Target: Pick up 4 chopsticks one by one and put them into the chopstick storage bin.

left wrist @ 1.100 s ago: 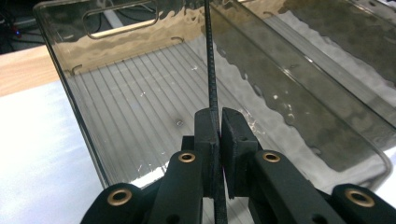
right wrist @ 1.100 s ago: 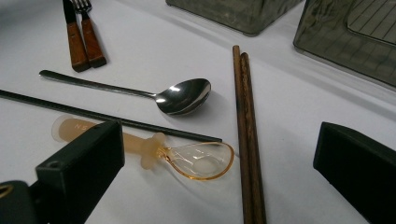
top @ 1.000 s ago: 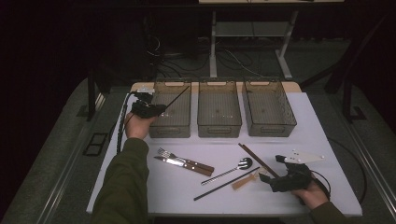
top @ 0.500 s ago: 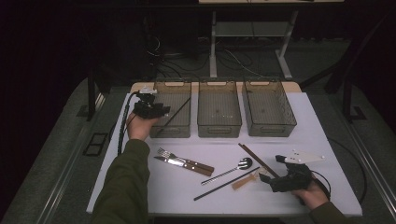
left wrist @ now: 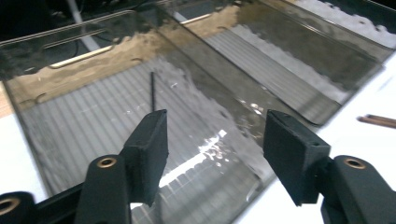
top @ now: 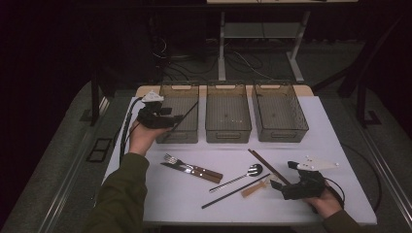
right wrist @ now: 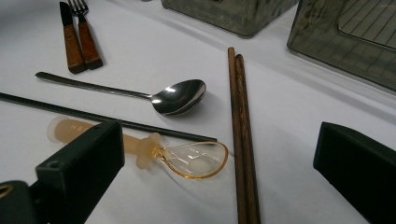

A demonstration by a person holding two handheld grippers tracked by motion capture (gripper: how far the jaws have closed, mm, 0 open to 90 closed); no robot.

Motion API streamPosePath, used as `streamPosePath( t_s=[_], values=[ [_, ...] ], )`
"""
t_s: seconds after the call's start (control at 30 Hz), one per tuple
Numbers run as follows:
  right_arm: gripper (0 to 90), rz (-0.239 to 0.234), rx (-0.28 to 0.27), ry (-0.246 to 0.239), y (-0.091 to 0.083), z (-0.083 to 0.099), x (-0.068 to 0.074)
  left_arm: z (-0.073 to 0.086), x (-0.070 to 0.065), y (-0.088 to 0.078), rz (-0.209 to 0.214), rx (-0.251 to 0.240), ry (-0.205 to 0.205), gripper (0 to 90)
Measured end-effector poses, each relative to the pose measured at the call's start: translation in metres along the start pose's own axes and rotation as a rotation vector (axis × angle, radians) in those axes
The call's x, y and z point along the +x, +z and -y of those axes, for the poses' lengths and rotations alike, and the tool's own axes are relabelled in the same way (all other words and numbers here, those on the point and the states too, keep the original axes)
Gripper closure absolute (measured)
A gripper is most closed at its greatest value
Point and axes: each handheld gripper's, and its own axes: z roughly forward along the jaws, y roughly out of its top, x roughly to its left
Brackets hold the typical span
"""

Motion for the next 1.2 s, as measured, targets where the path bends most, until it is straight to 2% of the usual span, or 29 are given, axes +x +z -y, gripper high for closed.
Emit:
streamPosePath(
  t_s=[0.2, 0.5, 0.7, 0.87, 1.03, 1.2],
  values=[
    [1.5, -0.014, -0.004, 0.003, 0.0, -0.001, 0.001, 0.008, -0.021, -0.008, 0.053, 0.005, 0.036, 31.3],
    [1.5, -0.02, -0.01, 0.012, 0.0, -0.001, 0.002, 0.028, -0.048, -0.017, 0.112, -0.024, 0.063, 25.3],
    [1.5, -0.019, -0.019, 0.012, -0.002, -0.002, 0.002, 0.042, -0.065, -0.019, 0.121, -0.045, 0.081, 23.7],
    [1.5, -0.017, -0.021, 0.006, -0.002, -0.002, 0.004, 0.057, -0.079, -0.017, 0.148, -0.013, 0.099, 23.0],
    [1.5, -0.014, -0.02, 0.008, -0.003, -0.002, 0.005, 0.069, -0.094, -0.017, 0.172, -0.003, 0.112, 22.9],
    [1.5, -0.01, -0.021, 0.012, -0.003, -0.002, 0.004, 0.079, -0.105, -0.014, 0.187, 0.015, 0.141, 23.3]
  ],
)
